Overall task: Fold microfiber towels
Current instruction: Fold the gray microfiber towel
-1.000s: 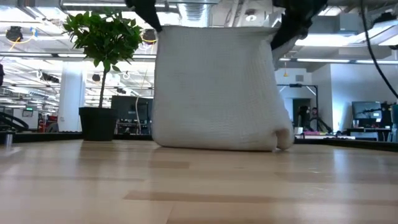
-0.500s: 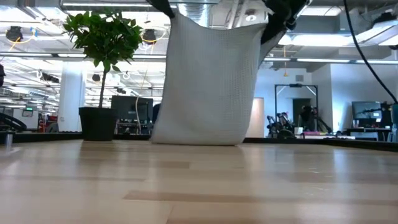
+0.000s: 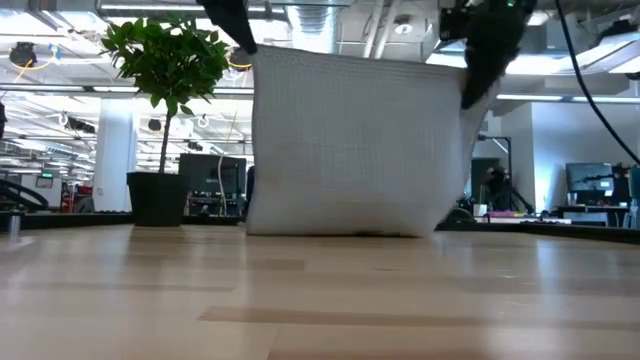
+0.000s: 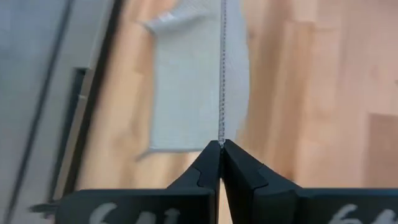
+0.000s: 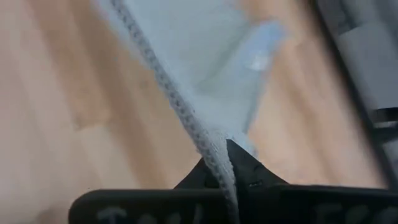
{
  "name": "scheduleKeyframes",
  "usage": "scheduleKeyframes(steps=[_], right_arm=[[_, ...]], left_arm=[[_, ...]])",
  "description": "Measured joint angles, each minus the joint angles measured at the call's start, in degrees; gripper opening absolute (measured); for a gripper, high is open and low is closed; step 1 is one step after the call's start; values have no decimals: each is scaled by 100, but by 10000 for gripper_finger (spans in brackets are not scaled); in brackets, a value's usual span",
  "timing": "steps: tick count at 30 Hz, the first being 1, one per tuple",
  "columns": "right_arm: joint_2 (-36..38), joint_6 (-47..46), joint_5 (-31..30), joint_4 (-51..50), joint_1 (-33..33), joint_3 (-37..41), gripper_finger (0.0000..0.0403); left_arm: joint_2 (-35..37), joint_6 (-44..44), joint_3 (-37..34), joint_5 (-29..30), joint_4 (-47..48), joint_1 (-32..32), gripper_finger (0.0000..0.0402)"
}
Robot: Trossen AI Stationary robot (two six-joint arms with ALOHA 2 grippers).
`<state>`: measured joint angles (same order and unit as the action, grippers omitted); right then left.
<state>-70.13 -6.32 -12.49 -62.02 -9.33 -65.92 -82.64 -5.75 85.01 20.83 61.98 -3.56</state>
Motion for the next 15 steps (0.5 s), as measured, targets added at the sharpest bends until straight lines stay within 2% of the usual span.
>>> scheduleKeyframes(steps=[5,10,15], right_arm=[[0,-187,651,42,443,429,7],[-2,-285,789,237,937,836,9],[-2,-466,820,491,1290,1160,7]], left_arm=[[-422,-402,0,-297,104,-402,0],[-895,-461,0,-454,161,-759,0],[-1152,-250,-1,-1041,58,-856,0]])
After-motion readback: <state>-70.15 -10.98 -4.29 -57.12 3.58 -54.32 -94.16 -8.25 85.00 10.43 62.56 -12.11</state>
